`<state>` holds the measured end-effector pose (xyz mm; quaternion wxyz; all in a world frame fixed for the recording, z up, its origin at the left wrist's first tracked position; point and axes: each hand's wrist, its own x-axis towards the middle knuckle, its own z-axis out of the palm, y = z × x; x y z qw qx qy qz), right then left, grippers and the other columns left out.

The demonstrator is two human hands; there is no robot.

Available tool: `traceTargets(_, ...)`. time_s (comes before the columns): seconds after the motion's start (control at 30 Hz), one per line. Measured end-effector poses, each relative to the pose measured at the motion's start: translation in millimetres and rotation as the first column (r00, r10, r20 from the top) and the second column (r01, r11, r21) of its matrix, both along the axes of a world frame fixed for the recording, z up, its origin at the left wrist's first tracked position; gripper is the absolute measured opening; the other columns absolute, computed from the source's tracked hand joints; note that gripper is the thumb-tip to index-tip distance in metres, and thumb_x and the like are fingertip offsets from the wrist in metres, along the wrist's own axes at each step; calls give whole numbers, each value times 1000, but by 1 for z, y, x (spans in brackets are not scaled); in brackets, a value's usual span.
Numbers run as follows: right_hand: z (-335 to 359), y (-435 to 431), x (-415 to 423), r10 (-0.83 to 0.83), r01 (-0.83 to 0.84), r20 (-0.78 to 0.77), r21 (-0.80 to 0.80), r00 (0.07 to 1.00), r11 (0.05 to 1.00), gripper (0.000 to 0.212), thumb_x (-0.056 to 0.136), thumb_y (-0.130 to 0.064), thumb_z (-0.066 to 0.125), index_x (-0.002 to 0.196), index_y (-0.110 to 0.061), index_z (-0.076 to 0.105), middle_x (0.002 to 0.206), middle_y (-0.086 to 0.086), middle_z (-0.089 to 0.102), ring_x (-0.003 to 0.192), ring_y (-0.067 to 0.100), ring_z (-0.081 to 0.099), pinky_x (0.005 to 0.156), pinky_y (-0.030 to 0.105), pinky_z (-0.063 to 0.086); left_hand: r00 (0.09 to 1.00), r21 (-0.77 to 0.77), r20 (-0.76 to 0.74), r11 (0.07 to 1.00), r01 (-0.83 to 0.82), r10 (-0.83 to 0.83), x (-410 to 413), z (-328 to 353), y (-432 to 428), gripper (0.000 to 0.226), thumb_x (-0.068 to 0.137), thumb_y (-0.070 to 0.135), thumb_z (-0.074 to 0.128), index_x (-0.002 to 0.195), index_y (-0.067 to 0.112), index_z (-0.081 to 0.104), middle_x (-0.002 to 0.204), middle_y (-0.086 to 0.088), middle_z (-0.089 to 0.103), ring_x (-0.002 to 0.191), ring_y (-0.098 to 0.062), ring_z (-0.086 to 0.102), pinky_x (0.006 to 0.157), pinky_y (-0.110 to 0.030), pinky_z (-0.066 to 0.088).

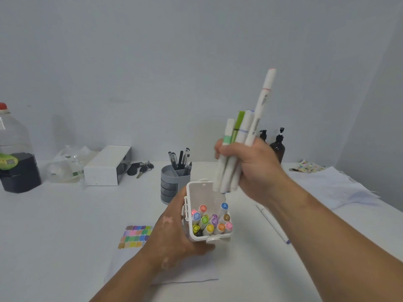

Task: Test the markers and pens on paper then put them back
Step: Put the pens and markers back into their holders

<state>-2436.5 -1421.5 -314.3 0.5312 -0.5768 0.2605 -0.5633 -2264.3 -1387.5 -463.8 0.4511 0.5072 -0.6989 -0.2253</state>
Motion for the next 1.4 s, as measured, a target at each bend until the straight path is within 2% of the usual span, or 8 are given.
traceTargets(0.17,-32,-1,29,-85,68,-274,-72,958,995,20,82,-2,75,98,-15,72,87,-6,78,81,9,75,73,26,60,999,-6,-19,999,-36,36,2,3,0,106,40,66,91,117,81,21,113,51,49,108,25,48,65,8,37)
traceTargets(0.37,-35,-4,30,-69,19,-331,-153,941,988,44,81,0,79,112,-29,64,93,-4,79,89,12,77,74,20,60,1000,42,-19,999,-23,24,3,6,4,100,41,67,87,110,84,17,110,54,45,108,27,45,64,7,38)
traceTargets(0.53,-37,-4,31,-86,27,-344,-172,935,985,6,100,-25,67,101,-25,72,84,2,78,81,14,75,85,33,64,1000,43,-22,999,-15,16,4,4,4,98,40,70,84,107,89,14,107,58,43,106,29,45,66,9,37)
traceTargets(0.6,-39,-2,31,-124,59,-373,-179,919,982,17,103,-33,59,97,-23,72,81,-2,77,79,12,74,85,34,64,999,47,-21,999,-25,26,4,4,4,100,39,71,83,107,89,12,105,59,43,104,30,46,65,8,38)
traceTargets(0.83,-26,1,12,-440,348,-280,-322,853,880,36,96,-55,48,80,-28,65,61,-27,56,57,-5,49,63,21,41,1000,-2,-8,1000,5,-5,9,-4,4,105,45,61,92,127,69,27,119,44,54,113,16,54,75,5,42)
traceTargets(1.0,-21,0,-12,-285,182,-436,-265,854,947,17,94,-40,72,88,-24,74,57,-14,52,54,4,45,57,25,39,1000,50,-2,999,-1,1,6,-4,4,99,43,70,86,125,61,31,111,51,51,108,29,46,72,10,36)
traceTargets(1.23,-30,5,-17,-227,41,-815,-244,534,969,8,83,-37,81,78,-31,77,70,-20,70,69,-13,62,50,5,41,1000,-17,-9,1000,10,-10,5,-2,5,98,51,44,98,128,53,38,115,41,58,111,12,58,79,0,47)
traceTargets(1.4,-17,6,-15,-197,38,-811,-211,550,977,16,77,-44,84,77,-28,79,77,-16,75,67,-5,67,45,9,43,1000,3,5,1000,16,-16,-3,1,6,100,52,44,98,132,48,39,116,30,63,114,10,57,86,-3,47)
